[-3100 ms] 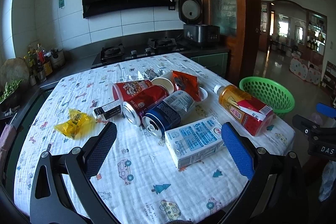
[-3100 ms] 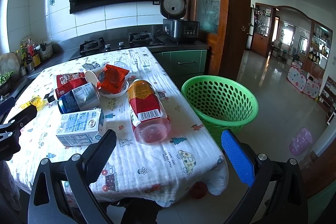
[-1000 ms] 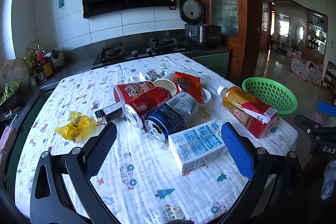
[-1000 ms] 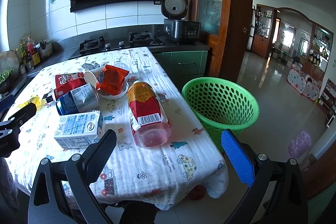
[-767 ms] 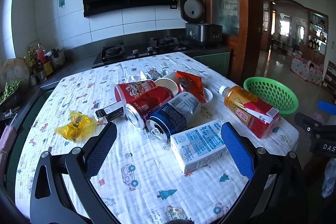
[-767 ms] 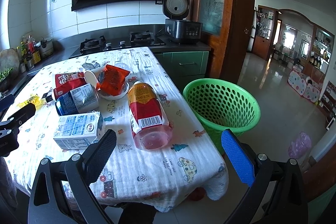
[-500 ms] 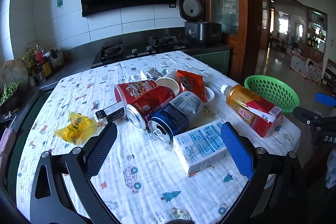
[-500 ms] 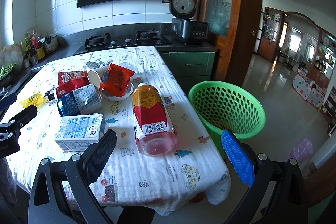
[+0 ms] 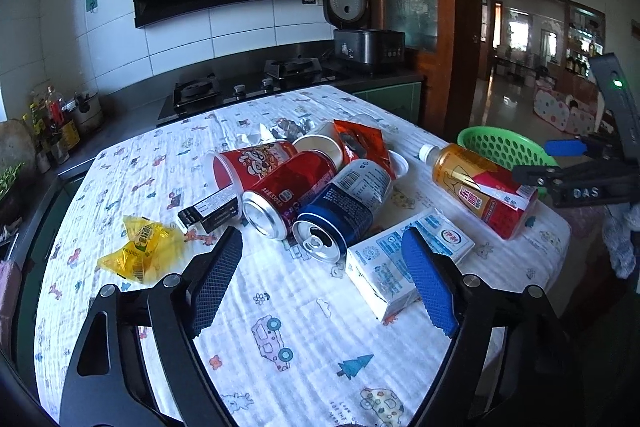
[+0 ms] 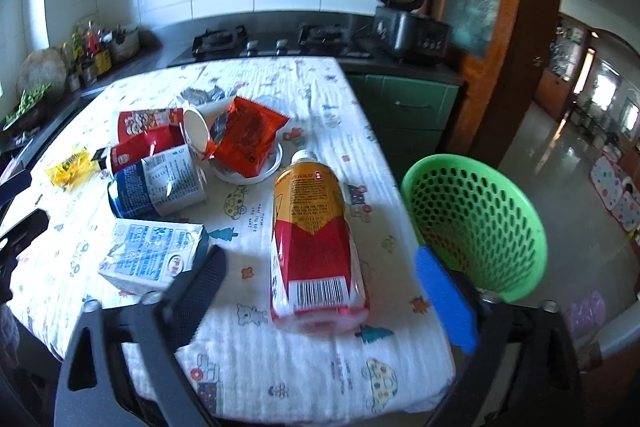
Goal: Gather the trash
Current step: 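Grasp the red-and-gold drink bottle with the right gripper while the left gripper approaches the white milk carton, then carry the bottle into the green basket with the right gripper while the left gripper grasps the milk carton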
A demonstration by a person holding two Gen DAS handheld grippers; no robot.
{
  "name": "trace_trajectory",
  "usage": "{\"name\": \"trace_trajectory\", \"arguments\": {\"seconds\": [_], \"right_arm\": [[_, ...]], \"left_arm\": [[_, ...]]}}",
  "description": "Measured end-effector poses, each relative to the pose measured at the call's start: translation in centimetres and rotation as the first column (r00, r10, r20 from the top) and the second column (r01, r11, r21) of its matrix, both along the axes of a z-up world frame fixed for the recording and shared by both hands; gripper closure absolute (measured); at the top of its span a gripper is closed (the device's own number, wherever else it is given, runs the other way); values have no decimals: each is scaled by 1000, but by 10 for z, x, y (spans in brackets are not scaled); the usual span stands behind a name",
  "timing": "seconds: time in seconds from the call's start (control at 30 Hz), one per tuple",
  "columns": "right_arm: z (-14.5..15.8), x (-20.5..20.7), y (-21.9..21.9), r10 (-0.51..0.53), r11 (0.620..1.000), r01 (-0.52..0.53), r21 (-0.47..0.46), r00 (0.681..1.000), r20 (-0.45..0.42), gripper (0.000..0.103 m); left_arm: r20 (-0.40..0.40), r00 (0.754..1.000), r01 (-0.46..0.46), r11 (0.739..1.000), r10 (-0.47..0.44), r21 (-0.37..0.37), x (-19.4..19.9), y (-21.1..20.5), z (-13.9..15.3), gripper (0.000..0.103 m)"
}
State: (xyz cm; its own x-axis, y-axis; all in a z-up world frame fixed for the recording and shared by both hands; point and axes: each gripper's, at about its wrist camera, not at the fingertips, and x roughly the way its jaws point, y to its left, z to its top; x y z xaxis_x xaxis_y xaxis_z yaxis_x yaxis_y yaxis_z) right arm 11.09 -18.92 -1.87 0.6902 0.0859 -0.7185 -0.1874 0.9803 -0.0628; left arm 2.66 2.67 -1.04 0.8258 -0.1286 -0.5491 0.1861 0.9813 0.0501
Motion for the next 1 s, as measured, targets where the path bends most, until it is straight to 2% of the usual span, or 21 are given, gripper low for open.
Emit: {"name": "trace_trajectory", "arguments": {"seconds": [0.3, 0.43, 0.57, 0.67, 0.73, 0.8, 0.87, 1.0], "right_arm": [[-23, 51, 6, 45, 999, -48, -23, 990, -135, 23], [-33, 64, 10, 68, 996, -76, -36, 979, -194, 23], [-44, 78, 11, 66, 996, -80, -44, 965, -255, 27], [-51, 86, 7, 68, 997, -71, 3, 949, -307, 33], [-54, 88, 6, 62, 998, -68, -6, 947, -317, 35], [-56, 88, 5, 69, 997, -72, 2, 944, -324, 41], [-57, 87, 5, 72, 997, -75, 1, 944, -322, 41], [-54, 81, 2, 70, 997, -75, -5, 950, -304, 41]], "left_arm": [[-67, 986, 154, 988, -153, 13, 9, -11, -6, 33], [-86, 961, 266, 964, -264, 11, 11, -20, -7, 33], [-98, 927, 370, 927, -363, 66, 13, -39, -11, 31], [-133, 889, 452, 887, -439, 95, 18, -51, -16, 27], [-161, 870, 485, 867, -465, 113, 24, -56, -19, 27], [-198, 841, 531, 838, -503, 124, 32, -64, -24, 27], [-225, 817, 565, 813, -530, 137, 39, -70, -28, 27], [-295, 761, 627, 772, -578, 107, 58, -76, -39, 25]]}}
